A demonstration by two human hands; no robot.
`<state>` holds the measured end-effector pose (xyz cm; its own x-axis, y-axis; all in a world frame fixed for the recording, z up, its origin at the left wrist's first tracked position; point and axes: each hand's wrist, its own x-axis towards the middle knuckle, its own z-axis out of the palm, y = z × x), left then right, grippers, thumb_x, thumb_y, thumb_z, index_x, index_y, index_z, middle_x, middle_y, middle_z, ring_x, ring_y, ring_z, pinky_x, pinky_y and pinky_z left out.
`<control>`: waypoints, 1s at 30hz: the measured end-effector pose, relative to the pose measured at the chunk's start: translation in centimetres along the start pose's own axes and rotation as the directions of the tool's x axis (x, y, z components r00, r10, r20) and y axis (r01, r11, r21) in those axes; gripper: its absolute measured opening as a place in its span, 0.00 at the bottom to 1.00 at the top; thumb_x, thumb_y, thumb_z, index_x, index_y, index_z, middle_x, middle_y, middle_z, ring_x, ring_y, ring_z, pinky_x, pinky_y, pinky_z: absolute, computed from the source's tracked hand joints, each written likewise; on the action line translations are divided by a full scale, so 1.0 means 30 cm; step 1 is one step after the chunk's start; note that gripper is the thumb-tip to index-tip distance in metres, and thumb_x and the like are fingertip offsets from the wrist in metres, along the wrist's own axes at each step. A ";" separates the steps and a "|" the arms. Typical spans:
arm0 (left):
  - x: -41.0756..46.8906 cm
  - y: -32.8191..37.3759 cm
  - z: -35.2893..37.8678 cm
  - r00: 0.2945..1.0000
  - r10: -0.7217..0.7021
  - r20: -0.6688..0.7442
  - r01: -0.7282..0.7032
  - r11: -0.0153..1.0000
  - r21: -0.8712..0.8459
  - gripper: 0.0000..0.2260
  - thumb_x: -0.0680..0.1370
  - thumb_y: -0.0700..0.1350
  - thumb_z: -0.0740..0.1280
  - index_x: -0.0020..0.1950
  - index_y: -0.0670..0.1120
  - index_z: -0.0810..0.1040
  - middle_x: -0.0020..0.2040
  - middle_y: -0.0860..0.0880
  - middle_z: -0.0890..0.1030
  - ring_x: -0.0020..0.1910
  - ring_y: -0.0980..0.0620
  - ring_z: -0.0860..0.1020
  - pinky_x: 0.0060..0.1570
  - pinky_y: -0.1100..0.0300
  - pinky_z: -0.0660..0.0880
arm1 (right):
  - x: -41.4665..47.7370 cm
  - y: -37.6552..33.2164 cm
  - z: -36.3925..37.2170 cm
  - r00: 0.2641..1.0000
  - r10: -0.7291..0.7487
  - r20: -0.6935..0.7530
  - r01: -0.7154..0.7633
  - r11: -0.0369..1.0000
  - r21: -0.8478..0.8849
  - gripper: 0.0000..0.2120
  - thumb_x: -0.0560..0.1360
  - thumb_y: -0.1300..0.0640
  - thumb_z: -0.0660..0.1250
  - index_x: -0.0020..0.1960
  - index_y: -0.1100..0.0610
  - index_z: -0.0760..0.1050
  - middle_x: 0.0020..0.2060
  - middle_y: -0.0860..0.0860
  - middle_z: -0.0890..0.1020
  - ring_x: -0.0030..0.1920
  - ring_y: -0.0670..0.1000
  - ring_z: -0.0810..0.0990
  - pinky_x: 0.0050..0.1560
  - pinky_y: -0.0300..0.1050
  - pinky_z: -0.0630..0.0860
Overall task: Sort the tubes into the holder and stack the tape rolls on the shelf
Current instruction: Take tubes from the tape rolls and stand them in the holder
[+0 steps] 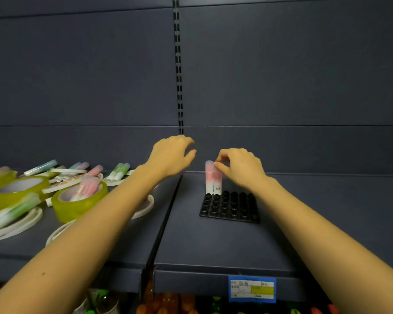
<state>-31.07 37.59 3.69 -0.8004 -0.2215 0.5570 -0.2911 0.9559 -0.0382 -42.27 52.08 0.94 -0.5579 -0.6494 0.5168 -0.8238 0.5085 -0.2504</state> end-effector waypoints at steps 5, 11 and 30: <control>-0.049 -0.076 -0.068 0.991 -0.128 0.025 0.128 0.992 0.018 0.13 0.79 0.49 0.58 0.59 0.46 0.77 0.56 0.46 0.81 0.52 0.44 0.78 0.47 0.55 0.72 | 0.020 -0.022 -0.045 0.995 -0.077 0.059 0.085 0.985 -0.147 0.20 0.78 0.40 0.56 0.49 0.53 0.81 0.49 0.50 0.79 0.53 0.55 0.78 0.40 0.45 0.67; -0.172 -0.170 -0.133 0.949 -0.314 -0.008 0.314 0.949 0.012 0.13 0.79 0.50 0.59 0.57 0.46 0.78 0.55 0.46 0.82 0.53 0.43 0.78 0.50 0.52 0.74 | 0.041 -0.098 -0.078 0.984 -0.179 -0.020 0.167 0.952 -0.257 0.19 0.79 0.42 0.55 0.56 0.52 0.79 0.56 0.51 0.76 0.56 0.55 0.75 0.41 0.46 0.67; -0.430 -0.536 -0.208 0.896 -0.438 0.073 0.442 0.896 -0.045 0.14 0.78 0.53 0.61 0.55 0.47 0.79 0.54 0.45 0.82 0.52 0.44 0.79 0.52 0.48 0.77 | 0.061 -0.492 0.254 0.911 0.178 0.372 -0.189 0.982 -0.009 0.20 0.76 0.43 0.59 0.51 0.60 0.75 0.53 0.58 0.77 0.53 0.60 0.76 0.46 0.47 0.69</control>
<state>-12.80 26.28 2.28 -0.6278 -0.6316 0.4549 -0.5909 0.7671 0.2498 -31.90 39.07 -0.67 -0.6925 -0.7110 0.1220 -0.7029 0.6268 -0.3362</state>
